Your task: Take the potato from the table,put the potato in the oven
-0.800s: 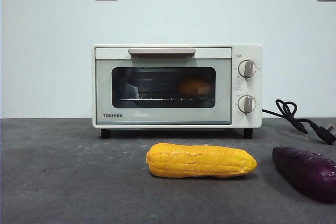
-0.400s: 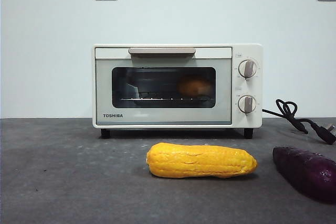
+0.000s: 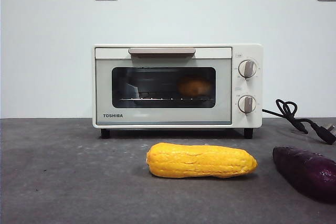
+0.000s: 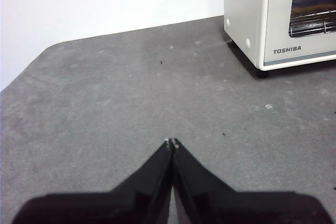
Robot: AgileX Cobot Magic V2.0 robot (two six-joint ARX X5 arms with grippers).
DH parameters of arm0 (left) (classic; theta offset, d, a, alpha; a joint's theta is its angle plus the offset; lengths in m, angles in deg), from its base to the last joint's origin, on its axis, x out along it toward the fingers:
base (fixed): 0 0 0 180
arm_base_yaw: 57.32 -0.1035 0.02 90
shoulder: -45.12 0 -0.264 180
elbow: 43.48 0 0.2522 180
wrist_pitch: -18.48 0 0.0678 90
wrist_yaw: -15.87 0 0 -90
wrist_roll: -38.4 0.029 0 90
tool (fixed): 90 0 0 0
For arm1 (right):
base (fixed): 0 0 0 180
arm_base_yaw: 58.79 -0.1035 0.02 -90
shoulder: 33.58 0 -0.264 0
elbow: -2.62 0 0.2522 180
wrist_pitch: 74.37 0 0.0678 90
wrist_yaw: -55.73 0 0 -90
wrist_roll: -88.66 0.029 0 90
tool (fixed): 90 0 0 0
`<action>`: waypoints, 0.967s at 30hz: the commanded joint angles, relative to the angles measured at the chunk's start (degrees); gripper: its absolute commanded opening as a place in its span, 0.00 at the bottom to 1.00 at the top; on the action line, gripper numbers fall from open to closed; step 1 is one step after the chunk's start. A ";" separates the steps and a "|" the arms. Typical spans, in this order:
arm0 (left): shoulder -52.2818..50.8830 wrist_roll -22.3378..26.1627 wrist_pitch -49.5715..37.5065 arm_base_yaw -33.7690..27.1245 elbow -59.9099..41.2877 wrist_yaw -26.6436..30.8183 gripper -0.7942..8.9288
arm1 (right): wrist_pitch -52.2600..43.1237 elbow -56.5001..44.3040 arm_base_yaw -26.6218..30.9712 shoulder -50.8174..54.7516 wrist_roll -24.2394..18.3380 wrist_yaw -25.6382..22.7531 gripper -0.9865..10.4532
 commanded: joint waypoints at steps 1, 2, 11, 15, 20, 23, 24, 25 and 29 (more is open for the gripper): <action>-0.13 -0.26 -0.09 -0.15 -0.83 -0.11 0.08 | 2.12 -0.72 0.02 0.20 0.90 -1.66 0.09; -0.13 -0.26 -0.09 -0.15 -0.83 -0.11 0.08 | 3.02 -0.72 0.02 0.20 0.85 -1.79 0.09; -0.13 -0.26 -0.09 -0.15 -0.83 -0.11 0.08 | 3.45 -0.70 0.00 0.11 5.68 -1.97 0.09; -0.13 -0.26 -0.09 -0.15 -0.83 -0.11 0.08 | 3.45 -0.70 0.00 0.11 5.68 -1.99 0.09; -0.13 -0.26 -0.09 -0.15 -0.83 -0.09 0.08 | 3.45 -0.70 0.00 0.11 5.68 -2.16 0.09; -0.13 -0.26 -0.09 -0.15 -0.83 -0.09 0.08 | 3.45 -0.70 0.00 0.11 5.68 -2.16 0.09; -0.13 -0.26 -0.09 -0.15 -0.83 -0.09 0.08 | 3.45 -0.70 0.00 0.11 5.68 -2.16 0.09; -0.13 -0.26 -0.09 -0.15 -0.83 -0.11 0.08 | 3.45 -0.70 0.00 0.11 5.68 -2.16 0.09; -0.13 -0.26 -0.09 -0.15 -0.83 -0.11 0.08 | 3.45 -0.70 0.00 0.11 5.68 -2.16 0.09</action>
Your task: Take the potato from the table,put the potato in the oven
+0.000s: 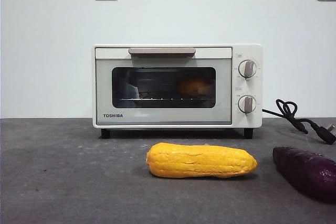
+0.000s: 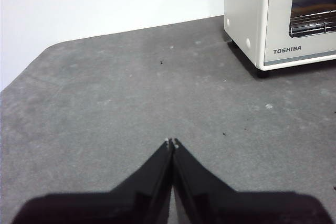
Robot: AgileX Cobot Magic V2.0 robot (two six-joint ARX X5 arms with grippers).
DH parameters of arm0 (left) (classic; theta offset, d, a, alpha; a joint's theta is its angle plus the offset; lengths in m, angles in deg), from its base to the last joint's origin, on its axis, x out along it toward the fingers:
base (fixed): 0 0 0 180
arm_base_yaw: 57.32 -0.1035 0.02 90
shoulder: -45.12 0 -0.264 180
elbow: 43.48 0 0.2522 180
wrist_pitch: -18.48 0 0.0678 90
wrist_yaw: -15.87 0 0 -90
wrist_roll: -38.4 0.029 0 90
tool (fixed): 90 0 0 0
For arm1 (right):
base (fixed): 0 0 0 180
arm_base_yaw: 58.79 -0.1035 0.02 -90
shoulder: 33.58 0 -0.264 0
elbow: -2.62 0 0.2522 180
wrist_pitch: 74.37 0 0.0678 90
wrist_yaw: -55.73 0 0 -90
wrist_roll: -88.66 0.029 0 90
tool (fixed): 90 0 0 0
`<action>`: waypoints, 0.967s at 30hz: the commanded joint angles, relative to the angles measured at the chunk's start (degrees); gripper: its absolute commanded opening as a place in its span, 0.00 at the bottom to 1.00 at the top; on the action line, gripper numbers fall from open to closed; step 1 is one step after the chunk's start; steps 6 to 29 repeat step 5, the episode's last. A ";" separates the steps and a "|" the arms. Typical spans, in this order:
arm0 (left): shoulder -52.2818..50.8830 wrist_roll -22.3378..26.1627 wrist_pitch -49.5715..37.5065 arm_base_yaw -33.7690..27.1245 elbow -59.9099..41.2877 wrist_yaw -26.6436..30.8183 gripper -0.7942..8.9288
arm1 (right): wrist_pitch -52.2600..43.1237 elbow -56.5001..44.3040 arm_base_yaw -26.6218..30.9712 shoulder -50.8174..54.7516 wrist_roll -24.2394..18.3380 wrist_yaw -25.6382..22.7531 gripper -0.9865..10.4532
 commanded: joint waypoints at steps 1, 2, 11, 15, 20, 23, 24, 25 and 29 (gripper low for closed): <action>-0.13 -0.26 -0.09 -0.15 -0.83 -0.11 0.08 | 0.50 -0.63 0.00 0.09 0.52 -0.15 0.09; -0.13 -0.26 -0.09 -0.15 -0.83 -0.09 0.08 | 0.50 -0.63 0.00 0.09 0.52 -0.15 0.09; -0.13 -0.26 -0.09 -0.15 -0.83 -0.11 0.08 | 0.50 -0.63 0.00 0.09 0.52 -0.15 0.09; -0.13 -0.26 -0.09 -0.15 -0.83 -0.11 0.08 | 0.50 -0.63 0.00 0.09 0.52 -0.15 0.09; -0.13 -0.26 -0.09 -0.15 -0.83 -0.11 0.08 | 0.50 -0.63 0.00 0.09 0.52 -0.15 0.09; -0.13 -0.26 -0.09 -0.15 -0.83 -0.11 0.08 | 0.50 -0.63 0.00 0.09 0.52 -0.15 0.09; -0.13 -0.26 -0.09 -0.15 -0.83 -0.11 0.08 | 0.50 -0.63 0.00 0.09 0.52 -0.15 0.09; -0.13 -0.26 -0.09 -0.15 -0.83 -0.11 0.08 | 0.50 -0.63 0.00 0.09 0.52 -0.15 0.09; -0.13 -0.26 -0.09 -0.15 -0.83 -0.11 0.08 | 0.50 -0.63 0.00 0.09 0.52 -0.15 0.09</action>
